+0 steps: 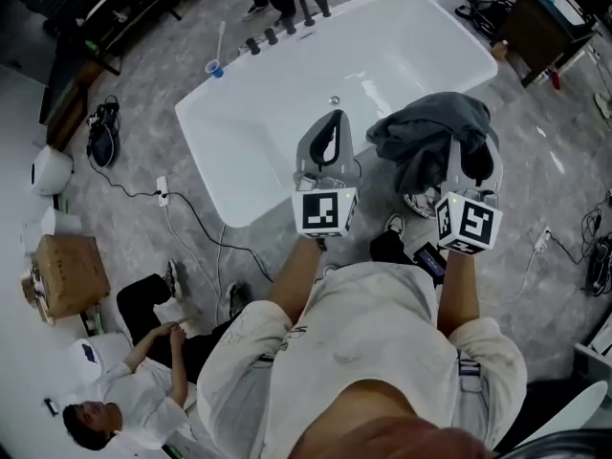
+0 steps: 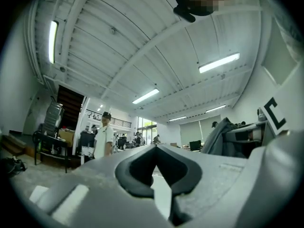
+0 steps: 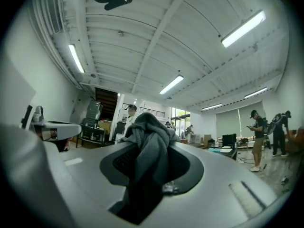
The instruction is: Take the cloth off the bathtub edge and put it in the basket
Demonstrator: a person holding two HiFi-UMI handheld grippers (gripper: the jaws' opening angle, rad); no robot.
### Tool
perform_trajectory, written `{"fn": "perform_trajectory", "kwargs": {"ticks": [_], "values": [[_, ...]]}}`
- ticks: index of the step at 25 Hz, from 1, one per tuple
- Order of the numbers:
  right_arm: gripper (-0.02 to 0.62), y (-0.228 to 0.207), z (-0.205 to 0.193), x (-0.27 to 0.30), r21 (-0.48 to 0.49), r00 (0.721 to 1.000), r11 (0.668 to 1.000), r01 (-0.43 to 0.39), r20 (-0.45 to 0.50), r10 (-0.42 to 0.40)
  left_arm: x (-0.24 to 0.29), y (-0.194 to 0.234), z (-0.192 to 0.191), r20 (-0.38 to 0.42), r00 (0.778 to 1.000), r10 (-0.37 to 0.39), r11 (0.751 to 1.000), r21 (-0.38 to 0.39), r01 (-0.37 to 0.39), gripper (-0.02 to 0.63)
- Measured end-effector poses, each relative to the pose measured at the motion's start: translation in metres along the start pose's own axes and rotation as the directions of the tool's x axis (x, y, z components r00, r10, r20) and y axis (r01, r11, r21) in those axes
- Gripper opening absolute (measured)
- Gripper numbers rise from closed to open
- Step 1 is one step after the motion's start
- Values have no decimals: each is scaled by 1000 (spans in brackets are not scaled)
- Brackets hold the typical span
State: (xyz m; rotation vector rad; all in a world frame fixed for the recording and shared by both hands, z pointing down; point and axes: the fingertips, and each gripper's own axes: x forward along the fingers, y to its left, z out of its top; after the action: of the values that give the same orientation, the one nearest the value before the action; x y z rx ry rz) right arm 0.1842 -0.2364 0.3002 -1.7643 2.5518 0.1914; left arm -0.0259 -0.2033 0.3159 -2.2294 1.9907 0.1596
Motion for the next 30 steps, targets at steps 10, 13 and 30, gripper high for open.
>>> {"fn": "perform_trajectory", "kwargs": {"ticks": [10,13,30], "values": [[129,-127,-28,-26,-27,974,975,220,-56,-221,88,-128,-20,6,966,-257,965,-40,257,2],[130,-158,-32,-35,-40,955,956,290,-52,-292,108,-159,-28,17,945,-326,944,-52,327,2],[131,-235,-71,-57,-14,893,904,428,-150,-425,150,-245,-45,-7,878,-479,875,-90,476,2]]}}
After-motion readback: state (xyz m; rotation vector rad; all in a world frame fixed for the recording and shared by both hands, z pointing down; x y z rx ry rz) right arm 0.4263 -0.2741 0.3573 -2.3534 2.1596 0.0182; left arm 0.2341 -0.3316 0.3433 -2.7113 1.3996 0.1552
